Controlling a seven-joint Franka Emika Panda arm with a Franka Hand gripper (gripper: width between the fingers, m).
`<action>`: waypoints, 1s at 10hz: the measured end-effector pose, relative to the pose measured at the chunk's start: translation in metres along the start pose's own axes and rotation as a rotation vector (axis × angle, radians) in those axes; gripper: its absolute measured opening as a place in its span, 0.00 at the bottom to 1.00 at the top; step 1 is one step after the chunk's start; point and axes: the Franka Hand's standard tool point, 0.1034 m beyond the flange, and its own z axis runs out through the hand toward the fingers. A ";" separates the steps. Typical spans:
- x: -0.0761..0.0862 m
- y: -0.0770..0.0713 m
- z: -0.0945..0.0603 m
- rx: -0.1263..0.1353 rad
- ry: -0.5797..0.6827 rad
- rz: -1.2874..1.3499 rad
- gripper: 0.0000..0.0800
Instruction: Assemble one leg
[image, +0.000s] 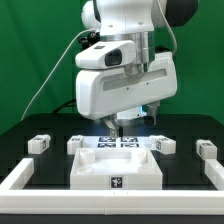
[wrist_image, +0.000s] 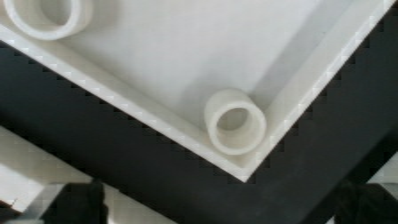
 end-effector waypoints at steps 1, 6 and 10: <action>0.000 0.000 0.000 0.000 0.000 0.000 0.81; -0.007 -0.001 0.005 -0.005 0.003 -0.023 0.81; -0.035 -0.006 0.031 -0.021 -0.018 -0.426 0.81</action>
Offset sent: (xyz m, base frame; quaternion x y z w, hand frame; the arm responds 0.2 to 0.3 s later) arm 0.0000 0.0000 0.0000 0.0000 0.0000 0.0000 1.0000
